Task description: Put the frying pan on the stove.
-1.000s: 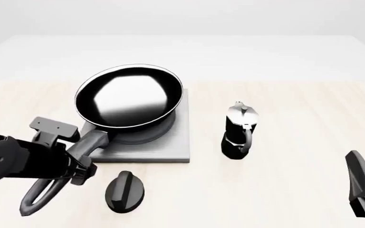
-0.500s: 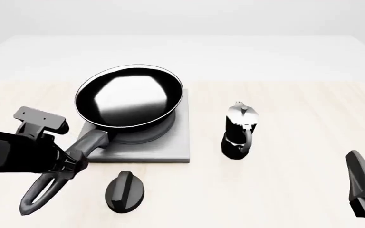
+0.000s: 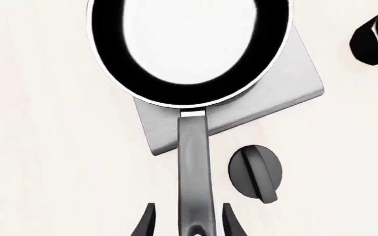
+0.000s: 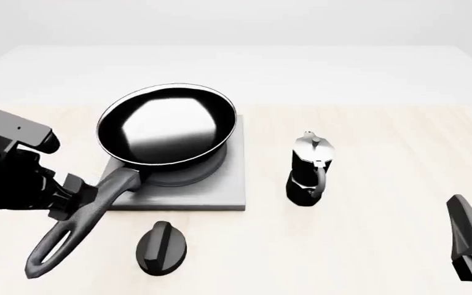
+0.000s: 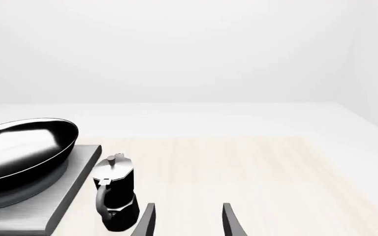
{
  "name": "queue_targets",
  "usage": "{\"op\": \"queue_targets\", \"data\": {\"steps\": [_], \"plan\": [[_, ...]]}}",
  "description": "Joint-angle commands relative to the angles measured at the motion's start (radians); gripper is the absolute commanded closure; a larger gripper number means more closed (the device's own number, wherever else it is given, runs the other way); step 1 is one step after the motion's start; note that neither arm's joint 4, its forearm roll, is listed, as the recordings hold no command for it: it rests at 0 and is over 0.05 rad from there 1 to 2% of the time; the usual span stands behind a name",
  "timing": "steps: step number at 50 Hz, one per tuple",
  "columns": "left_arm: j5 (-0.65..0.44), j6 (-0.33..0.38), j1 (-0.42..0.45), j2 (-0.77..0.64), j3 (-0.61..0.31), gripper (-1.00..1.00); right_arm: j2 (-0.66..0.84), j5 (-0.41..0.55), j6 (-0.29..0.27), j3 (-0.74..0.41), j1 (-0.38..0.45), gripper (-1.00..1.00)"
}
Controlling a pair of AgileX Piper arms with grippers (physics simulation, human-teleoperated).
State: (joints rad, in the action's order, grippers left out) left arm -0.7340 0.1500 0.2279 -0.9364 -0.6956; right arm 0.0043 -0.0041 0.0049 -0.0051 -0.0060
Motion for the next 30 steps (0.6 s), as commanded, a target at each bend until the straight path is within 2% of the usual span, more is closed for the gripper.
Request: {"op": "queue_targets", "data": {"steps": [1,7,19,29,30], "plan": [[-0.098,0.024,0.003,0.095,-0.048,-1.00,-0.001,0.000,0.001,0.001,0.000,-1.00],[-0.145,0.031,0.002,0.182,-0.032,-1.00,-0.001,0.000,0.001,0.001,0.000,-1.00],[-0.288,0.046,-0.001,0.374,-0.059,-1.00,-0.001,0.000,0.000,0.001,0.000,-1.00],[-0.344,0.047,-0.006,0.527,-0.106,-1.00,-0.001,0.000,0.001,0.001,0.000,-1.00],[-0.340,0.032,0.002,0.534,-0.112,-1.00,-0.001,0.000,0.000,0.001,0.000,-1.00]]}}
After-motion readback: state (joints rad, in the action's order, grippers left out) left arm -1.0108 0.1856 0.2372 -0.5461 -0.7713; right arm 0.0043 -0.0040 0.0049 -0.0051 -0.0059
